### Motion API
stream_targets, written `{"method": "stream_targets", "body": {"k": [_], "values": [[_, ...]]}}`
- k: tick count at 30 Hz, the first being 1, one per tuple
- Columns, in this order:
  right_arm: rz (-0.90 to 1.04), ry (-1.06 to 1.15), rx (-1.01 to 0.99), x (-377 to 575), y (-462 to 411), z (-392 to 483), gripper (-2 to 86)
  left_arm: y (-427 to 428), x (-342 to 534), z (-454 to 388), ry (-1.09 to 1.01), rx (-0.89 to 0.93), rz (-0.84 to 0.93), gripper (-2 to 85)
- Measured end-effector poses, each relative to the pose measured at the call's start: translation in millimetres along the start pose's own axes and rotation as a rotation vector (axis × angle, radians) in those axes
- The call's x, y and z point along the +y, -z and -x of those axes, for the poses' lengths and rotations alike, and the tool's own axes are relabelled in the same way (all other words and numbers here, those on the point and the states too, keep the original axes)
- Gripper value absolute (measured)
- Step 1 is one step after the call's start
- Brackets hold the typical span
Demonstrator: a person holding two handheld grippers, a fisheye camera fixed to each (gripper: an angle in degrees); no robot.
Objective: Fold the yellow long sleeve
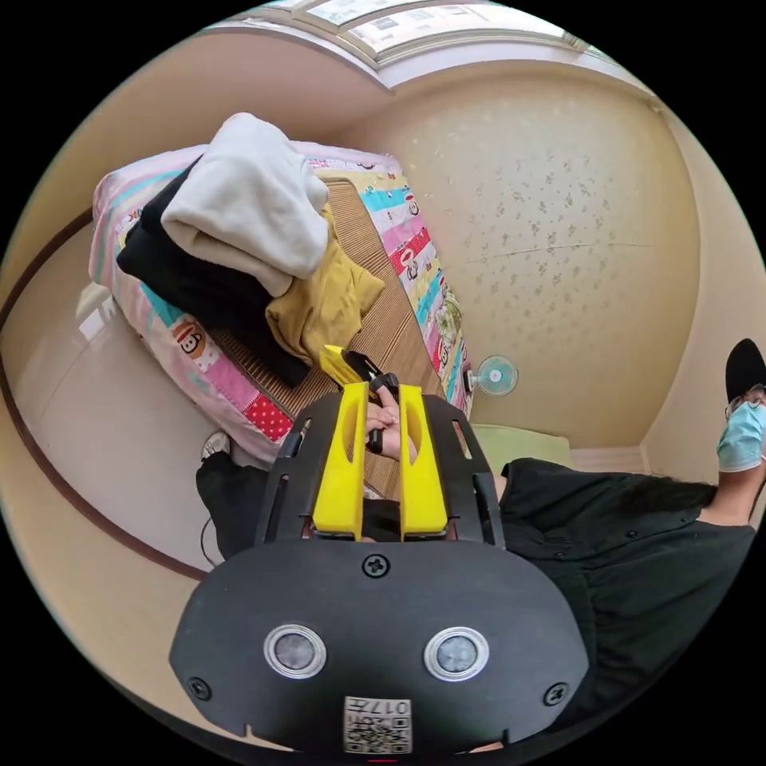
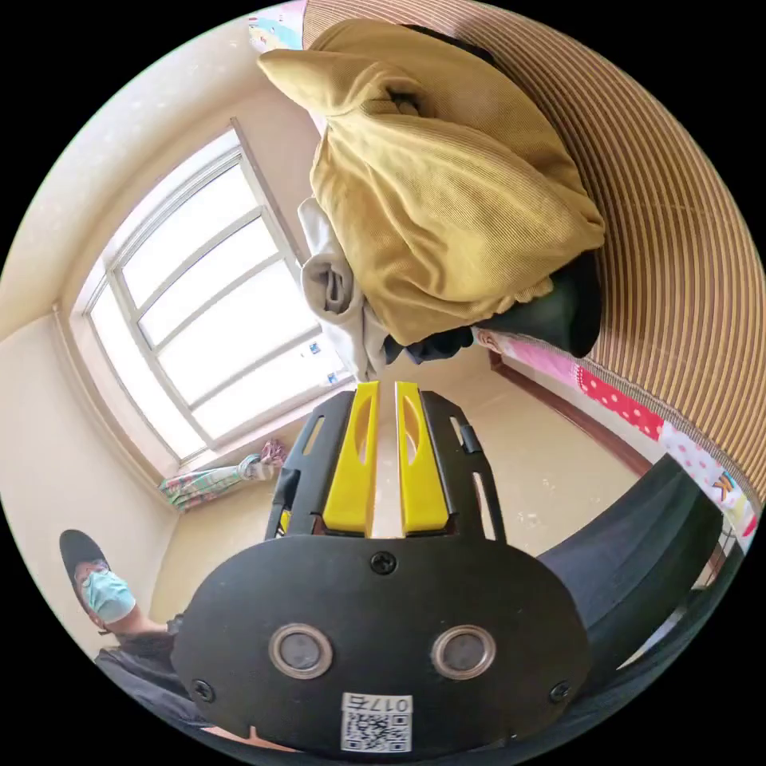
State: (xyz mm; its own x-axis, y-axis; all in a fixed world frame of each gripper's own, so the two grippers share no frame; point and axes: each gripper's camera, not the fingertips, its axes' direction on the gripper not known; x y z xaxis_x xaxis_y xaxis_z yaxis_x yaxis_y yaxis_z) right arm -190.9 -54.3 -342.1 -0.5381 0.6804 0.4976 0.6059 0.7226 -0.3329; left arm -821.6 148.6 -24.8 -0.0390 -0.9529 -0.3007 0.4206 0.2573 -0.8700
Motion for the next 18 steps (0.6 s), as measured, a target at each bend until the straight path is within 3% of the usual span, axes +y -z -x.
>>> {"method": "stream_targets", "body": {"k": [2,5,9,10,12,14,16,18], "values": [[-0.016,0.066,0.035,11,31,21,1.0,-27,-12,-21,-0.112,-0.044,0.043,7.1],[-0.115,0.336,0.311,40,117,105,1.2,-83,-28,-76,-0.377,-0.209,0.122,6.9],[-0.431,0.885,1.09,183,212,269,0.6,-173,-10,-172,-0.828,-0.378,0.194,5.7],[-0.584,0.982,1.321,237,223,301,0.5,-196,2,-195,-0.92,-0.362,0.195,5.0],[-0.827,1.07,1.554,316,236,333,0.4,-228,22,-224,-1.007,-0.266,0.198,3.8],[-1.103,1.092,1.645,392,251,348,0.4,-257,39,-246,-1.033,-0.109,0.208,2.2],[-1.453,1.031,1.544,483,283,344,0.3,-297,58,-271,-1.006,0.128,0.269,0.7],[-1.589,0.954,1.449,539,313,324,0.3,-328,69,-288,-0.955,0.281,0.338,0.1]]}}
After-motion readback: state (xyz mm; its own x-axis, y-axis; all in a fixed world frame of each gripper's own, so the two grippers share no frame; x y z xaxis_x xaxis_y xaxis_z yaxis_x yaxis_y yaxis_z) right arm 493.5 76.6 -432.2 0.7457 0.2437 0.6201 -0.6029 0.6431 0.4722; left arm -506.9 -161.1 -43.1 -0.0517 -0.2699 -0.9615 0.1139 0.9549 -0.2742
